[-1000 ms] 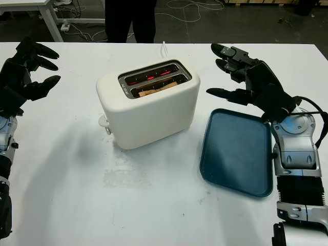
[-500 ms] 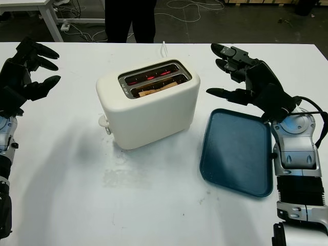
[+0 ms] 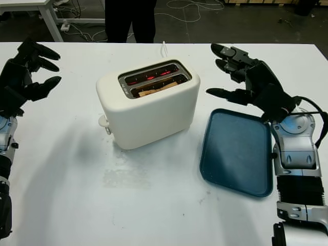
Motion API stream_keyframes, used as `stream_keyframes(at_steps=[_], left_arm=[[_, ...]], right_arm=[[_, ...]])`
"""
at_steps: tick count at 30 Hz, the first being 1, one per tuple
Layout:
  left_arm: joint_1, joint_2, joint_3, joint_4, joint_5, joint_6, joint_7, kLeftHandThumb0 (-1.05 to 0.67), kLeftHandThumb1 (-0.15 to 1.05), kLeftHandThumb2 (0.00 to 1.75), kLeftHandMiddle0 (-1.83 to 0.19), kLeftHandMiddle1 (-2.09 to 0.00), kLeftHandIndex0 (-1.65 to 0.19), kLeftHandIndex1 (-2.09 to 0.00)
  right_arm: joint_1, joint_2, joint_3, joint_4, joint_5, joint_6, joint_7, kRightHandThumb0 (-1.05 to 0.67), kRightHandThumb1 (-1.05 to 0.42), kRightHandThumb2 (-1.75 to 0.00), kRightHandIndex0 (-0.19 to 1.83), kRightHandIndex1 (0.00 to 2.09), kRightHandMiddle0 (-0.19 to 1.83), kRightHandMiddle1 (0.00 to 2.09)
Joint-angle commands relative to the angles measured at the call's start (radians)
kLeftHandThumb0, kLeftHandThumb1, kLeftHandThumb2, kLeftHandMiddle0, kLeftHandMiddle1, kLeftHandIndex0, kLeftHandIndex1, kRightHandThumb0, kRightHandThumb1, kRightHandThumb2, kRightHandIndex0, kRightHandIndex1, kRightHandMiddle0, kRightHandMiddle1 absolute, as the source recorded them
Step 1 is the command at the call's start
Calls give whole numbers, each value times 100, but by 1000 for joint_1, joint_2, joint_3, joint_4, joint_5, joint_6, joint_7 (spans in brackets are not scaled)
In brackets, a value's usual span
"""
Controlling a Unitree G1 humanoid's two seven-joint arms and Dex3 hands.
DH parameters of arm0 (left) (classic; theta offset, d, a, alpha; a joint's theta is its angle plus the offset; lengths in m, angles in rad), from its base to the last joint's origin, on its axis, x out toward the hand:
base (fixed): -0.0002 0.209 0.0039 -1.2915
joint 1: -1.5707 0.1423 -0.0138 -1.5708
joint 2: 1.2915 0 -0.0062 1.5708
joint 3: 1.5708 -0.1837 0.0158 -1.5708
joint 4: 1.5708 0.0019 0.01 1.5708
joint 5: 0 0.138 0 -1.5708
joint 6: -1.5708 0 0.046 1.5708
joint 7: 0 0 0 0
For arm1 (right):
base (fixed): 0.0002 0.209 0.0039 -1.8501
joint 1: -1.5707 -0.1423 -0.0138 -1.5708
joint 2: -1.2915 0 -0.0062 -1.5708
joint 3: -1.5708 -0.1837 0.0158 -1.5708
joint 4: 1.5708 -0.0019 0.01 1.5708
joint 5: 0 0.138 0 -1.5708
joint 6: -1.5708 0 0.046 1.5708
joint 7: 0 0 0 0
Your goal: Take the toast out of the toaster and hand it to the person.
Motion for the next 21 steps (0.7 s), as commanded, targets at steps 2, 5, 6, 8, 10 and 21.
stream_keyframes(at_steps=[2, 5, 6, 8, 10, 21], left_arm=[[-3, 7, -2, 1, 3, -10, 3, -105, 92, 34, 0, -164, 0, -154], [-4, 4, -1, 3, -2, -8, 1, -105, 92, 33, 0, -164, 0, -155], [-4, 4, -1, 2, -2, -7, 1, -105, 92, 33, 0, -164, -1, -155], [-4, 2, 0, 0, -5, -2, 0, -105, 92, 33, 0, -164, -1, -155], [-4, 0, 1, 1, -10, 1, -4, -105, 92, 32, 0, -164, -2, -154], [-4, 1, 2, 6, -11, 1, -5, -105, 92, 31, 0, -165, -3, -154]], right_arm=[[-7, -4, 5, -9, 3, -3, -2, -52, -84, 0, 28, 0, 29, 0], [-7, -4, 7, -10, -1, -6, -3, -53, -84, 0, 28, 0, 29, 0], [-7, -4, 7, -9, 0, -6, -3, -53, -84, 0, 28, 0, 29, 0], [-8, -3, 6, -7, 2, -7, -2, -54, -84, 0, 28, 0, 29, 0], [-9, -2, 5, -6, 6, -5, 0, -54, -84, 0, 28, 0, 29, 0], [-10, -3, 12, -1, -5, -22, -2, -54, -85, 0, 29, 1, 30, 1]])
